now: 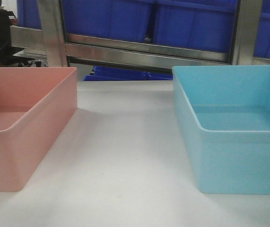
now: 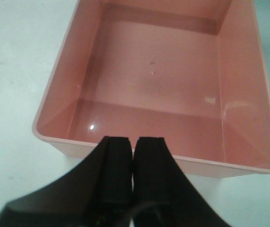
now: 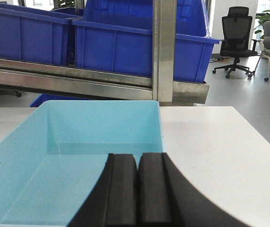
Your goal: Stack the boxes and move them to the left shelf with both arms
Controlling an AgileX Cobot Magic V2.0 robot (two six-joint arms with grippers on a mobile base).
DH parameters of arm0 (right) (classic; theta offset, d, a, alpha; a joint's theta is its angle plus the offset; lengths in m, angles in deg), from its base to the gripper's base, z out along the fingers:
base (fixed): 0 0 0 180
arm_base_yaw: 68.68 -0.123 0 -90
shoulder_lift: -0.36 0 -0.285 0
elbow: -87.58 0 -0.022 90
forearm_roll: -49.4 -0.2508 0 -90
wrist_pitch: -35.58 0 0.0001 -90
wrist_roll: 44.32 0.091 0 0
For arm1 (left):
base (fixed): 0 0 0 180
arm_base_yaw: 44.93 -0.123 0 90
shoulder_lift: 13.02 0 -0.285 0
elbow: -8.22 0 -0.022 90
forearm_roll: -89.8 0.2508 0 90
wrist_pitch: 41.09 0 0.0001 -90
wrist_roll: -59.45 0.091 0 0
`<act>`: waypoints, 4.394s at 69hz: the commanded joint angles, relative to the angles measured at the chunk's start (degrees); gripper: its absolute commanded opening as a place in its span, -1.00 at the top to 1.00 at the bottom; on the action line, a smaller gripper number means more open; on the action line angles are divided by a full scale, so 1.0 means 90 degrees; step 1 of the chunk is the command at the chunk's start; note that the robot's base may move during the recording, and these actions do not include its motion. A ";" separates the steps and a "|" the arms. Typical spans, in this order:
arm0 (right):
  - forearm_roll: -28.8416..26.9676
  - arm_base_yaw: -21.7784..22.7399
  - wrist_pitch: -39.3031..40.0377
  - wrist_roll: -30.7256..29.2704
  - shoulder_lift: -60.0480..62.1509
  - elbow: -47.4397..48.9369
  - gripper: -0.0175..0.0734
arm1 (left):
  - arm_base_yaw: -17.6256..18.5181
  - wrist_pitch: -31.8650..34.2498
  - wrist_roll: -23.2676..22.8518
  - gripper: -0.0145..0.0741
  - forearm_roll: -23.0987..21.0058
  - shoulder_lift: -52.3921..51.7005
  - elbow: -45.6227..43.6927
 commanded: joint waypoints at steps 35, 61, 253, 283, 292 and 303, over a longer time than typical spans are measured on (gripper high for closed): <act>0.0082 0.0033 0.0519 -0.0014 0.0122 0.0116 0.51 | -0.0967 -0.1414 0.1548 -0.15 -0.0371 0.4227 -0.3840; 0.0082 0.0033 0.0519 -0.0014 0.0122 0.0116 0.51 | -0.1422 -0.2932 0.2018 -0.15 -0.0372 0.6880 -0.6561; 0.0082 0.0033 0.0519 -0.0014 0.0122 0.0116 0.51 | 0.2852 -0.0704 -0.1721 0.04 -0.1222 0.5216 -0.3376; 0.0082 0.0033 0.0519 -0.0014 0.0122 0.0116 0.51 | 0.2852 0.1205 -0.1410 -0.05 0.0135 0.3038 -0.2805; 0.0082 0.0033 0.0519 -0.0014 0.0122 0.0116 0.51 | 0.2825 0.2664 -0.1290 -0.05 0.0979 0.2376 -0.2050; 0.0082 0.0033 0.0519 -0.0014 0.0122 0.0116 0.51 | 0.2662 0.4778 -0.1290 -0.05 0.2274 0.1640 -0.0864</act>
